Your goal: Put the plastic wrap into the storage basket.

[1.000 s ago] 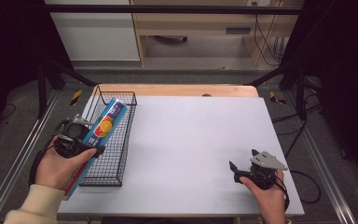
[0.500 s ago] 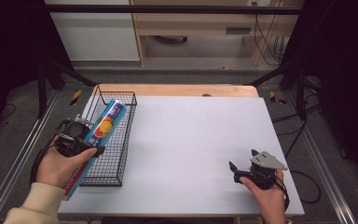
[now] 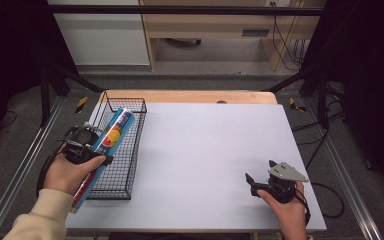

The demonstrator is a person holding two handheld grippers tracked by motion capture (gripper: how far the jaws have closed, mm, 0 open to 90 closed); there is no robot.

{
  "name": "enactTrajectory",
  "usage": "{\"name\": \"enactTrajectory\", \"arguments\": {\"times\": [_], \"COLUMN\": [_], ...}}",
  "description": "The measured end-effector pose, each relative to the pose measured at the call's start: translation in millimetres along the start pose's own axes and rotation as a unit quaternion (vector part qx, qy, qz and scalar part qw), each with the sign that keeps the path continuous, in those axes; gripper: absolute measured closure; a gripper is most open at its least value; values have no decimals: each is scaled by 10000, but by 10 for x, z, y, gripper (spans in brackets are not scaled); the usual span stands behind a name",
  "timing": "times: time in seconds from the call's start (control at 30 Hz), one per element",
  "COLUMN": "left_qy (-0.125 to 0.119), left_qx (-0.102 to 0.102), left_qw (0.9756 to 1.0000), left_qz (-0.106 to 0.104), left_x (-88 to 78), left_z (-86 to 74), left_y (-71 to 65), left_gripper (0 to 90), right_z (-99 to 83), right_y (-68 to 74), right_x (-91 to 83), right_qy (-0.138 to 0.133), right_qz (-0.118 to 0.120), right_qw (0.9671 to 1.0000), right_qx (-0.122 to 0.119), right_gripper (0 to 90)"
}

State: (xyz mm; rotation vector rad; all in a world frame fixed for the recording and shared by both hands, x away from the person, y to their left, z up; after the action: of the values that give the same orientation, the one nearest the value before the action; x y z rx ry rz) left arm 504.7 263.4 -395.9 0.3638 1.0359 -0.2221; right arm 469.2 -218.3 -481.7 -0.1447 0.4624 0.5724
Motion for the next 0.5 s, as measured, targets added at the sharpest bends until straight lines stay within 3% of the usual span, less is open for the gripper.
{"name": "enactTrajectory", "arguments": {"times": [0.2,0.5], "left_qy": [140,162], "left_qx": [-25,-39], "left_qw": [9999,9999], "left_qz": [-27,-32], "left_x": [77,102], "left_z": [1,53], "left_y": [7,-2], "left_gripper": [321,321], "right_z": [4,-1], "right_y": [-3,1], "right_x": [-5,5], "right_qy": [-16,5], "right_qz": [26,46], "right_qw": [10000,10000], "right_qx": [24,16], "right_gripper": [88,88]}}
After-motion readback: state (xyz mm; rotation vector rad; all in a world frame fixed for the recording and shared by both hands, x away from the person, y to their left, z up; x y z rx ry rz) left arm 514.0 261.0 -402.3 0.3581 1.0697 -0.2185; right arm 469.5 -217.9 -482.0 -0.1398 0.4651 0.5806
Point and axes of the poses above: each handheld gripper's, and its own axes: x roughly forward along the jaws, z roughly out of its top, y roughly to its left, the point moved 7 cm from there along x, roughly forward along the jaws, and after that the axes turned 9 degrees about z, right-handed, at the moved point
